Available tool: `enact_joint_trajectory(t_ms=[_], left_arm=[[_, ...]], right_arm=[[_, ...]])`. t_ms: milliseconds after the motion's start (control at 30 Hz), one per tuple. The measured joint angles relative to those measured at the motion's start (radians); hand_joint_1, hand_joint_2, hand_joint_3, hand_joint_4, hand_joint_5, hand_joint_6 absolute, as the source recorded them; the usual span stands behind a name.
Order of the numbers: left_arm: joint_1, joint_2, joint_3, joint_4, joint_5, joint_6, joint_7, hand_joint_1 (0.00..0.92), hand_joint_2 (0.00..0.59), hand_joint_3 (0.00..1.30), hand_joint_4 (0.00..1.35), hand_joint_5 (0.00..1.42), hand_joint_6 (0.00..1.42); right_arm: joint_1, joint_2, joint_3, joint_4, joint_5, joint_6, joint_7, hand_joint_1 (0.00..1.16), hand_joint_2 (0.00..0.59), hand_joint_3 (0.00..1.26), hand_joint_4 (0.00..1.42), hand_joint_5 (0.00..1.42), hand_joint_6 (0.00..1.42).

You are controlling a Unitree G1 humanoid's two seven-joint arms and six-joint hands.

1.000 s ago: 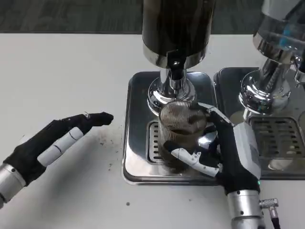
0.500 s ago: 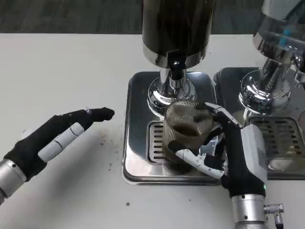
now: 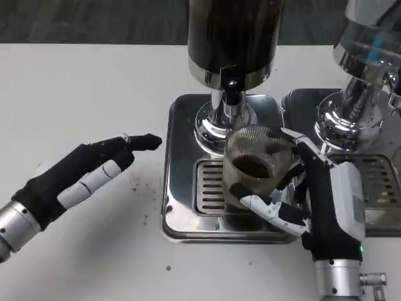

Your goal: Grasp the cup under the faucet to collect the drink, then remove the cup.

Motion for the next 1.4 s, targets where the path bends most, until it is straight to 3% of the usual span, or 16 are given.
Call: enact_joint_trajectory(t_ms=[433,867,1267,1400], left_arm=[[0.004,0.008,-0.017,-0.07,0.064,-0.091,0.048,0.0,0.17,0.17,0.02,0.02,0.04],[0.066,0.076,-0.067,-0.198,0.116,-0.191,0.081,0.0,0.16,0.16,0.0,0.0,0.03],[0.122,0.151,-0.102,-0.306,0.1,-0.241,0.079,0.0,0.154,0.15,0.0,0.0,0.03],[0.139,0.167,-0.111,-0.338,0.096,-0.249,0.079,0.0,0.153,0.08,0.0,0.0,0.01]], right_arm=[[0.109,-0.033,-0.045,-0.121,0.005,0.008,0.029,0.76,0.193,0.7,0.78,0.94,1.26],[0.203,-0.045,-0.064,-0.269,0.021,0.012,0.131,0.75,0.195,0.71,0.78,0.94,1.26],[0.236,-0.044,-0.086,-0.354,0.027,0.012,0.2,0.75,0.2,0.72,0.79,0.96,1.26],[0.246,-0.045,-0.093,-0.373,0.027,0.012,0.224,0.75,0.2,0.72,0.79,0.96,1.26]])
